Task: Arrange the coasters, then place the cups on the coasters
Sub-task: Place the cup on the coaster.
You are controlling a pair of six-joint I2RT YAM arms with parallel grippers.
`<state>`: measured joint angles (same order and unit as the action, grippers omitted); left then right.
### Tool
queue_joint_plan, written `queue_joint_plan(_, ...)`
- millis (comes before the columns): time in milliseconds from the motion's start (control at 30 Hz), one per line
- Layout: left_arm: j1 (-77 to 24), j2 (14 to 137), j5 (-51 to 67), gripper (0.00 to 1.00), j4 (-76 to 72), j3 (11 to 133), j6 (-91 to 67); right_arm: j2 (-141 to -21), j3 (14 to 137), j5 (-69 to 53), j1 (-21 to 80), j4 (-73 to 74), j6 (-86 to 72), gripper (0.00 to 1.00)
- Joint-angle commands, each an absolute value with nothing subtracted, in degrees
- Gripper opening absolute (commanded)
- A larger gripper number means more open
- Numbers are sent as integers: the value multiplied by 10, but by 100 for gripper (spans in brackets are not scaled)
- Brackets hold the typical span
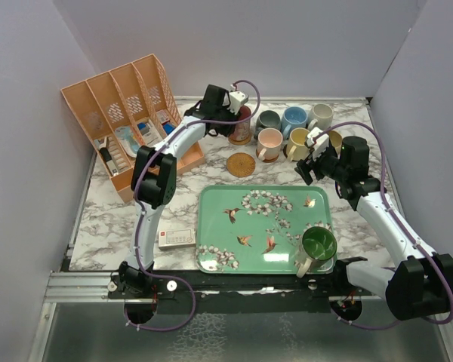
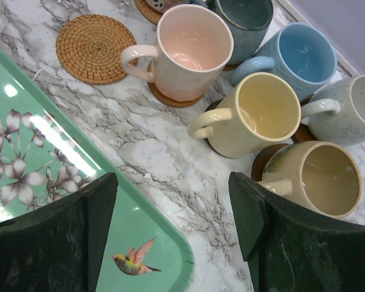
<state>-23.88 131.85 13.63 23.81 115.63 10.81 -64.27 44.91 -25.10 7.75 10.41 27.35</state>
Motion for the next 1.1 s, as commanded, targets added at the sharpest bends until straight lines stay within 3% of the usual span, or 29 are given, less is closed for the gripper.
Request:
queue_joint_plan(0, -243, 1275, 135, 37, 218, 1153, 100, -631, 446, -242, 75, 105, 282, 75)
queue_joint_plan(400, -243, 1249, 153, 44, 218, 1133, 89, -634, 445, -241, 75, 105, 284, 75)
queue_joint_plan(500, -243, 1233, 133, 49, 216, 1128, 95, -633, 445, -240, 75, 105, 284, 75)
queue_joint_plan(600, -243, 1207, 108, 60, 210, 1110, 102, -633, 446, -241, 75, 104, 283, 75)
queue_joint_plan(767, -243, 1144, 89, 79, 175, 1036, 117, -631, 446, -239, 75, 104, 284, 75)
queue_joint_plan(1067, -252, 1018, 177, 81, 109, 817, 115, -631, 446, -240, 75, 105, 284, 75)
